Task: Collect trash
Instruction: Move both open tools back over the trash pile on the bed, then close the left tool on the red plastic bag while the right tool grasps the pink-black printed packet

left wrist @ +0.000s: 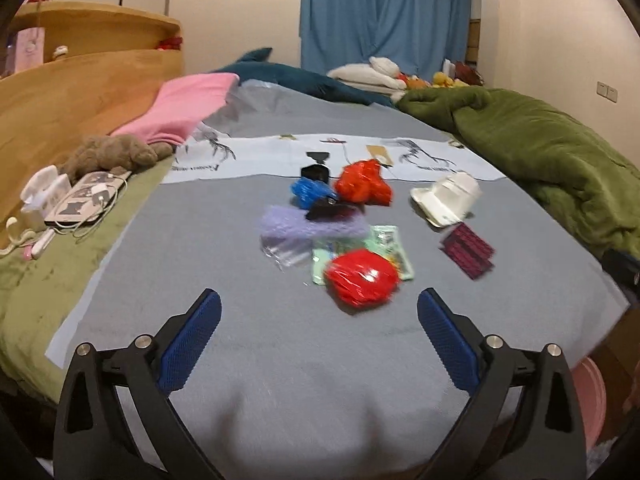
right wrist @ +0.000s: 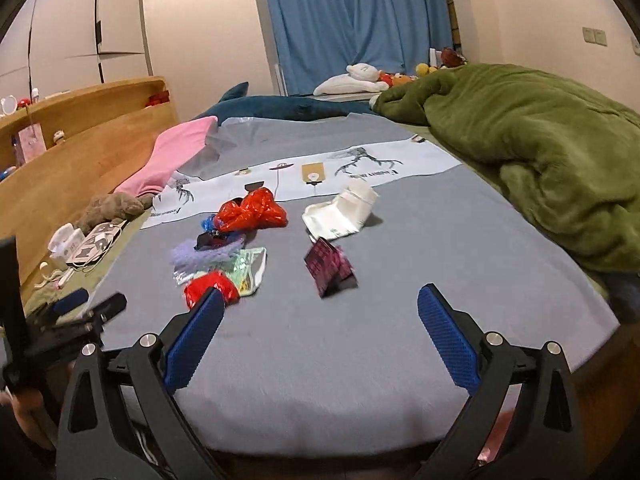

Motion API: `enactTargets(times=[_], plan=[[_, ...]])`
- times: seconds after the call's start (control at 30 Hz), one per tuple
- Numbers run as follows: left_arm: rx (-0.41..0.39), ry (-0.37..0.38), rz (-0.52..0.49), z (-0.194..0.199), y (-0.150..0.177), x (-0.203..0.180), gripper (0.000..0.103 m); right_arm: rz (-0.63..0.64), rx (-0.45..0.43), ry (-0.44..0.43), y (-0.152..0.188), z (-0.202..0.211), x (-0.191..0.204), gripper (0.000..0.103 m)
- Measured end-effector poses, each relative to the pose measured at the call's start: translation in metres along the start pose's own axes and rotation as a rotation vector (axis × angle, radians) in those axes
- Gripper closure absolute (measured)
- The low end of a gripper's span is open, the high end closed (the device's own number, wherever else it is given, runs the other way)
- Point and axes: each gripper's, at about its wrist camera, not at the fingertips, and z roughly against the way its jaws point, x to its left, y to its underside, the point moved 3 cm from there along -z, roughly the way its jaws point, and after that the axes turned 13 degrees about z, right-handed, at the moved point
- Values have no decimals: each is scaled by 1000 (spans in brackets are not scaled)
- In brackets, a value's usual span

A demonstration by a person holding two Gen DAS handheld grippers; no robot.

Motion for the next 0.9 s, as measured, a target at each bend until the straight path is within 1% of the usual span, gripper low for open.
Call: enactTargets(times=[0.03, 0.13, 0.23, 0.37, 0.53, 0.63, 0.7, 0.9], plan=[[3, -1, -6, -7, 1, 0, 8, 5, 1, 2, -4, -10, 3, 7], [37, 30, -34, -30, 4, -4, 8, 24, 13, 8, -11, -39, 9, 7], [30, 50, -61, -49, 1, -16, 8, 31, 27, 21, -18, -67, 9, 7], [23, 53, -90, -70, 2, -30, 8, 37, 41, 42, -23, -104, 7, 7], [44, 59, -72, -99, 5, -42, 8, 57, 74, 66, -22, -146, 3, 7], [32, 57, -74, -109, 4, -48, 8, 58, 84, 78, -21, -167, -1, 7], [24, 42, -85, -117, 3, -52, 8, 48, 87, 85, -19, -177, -4, 7], [89, 19, -40, -136, 10, -47, 8, 30, 146, 53, -8, -202, -4, 7]])
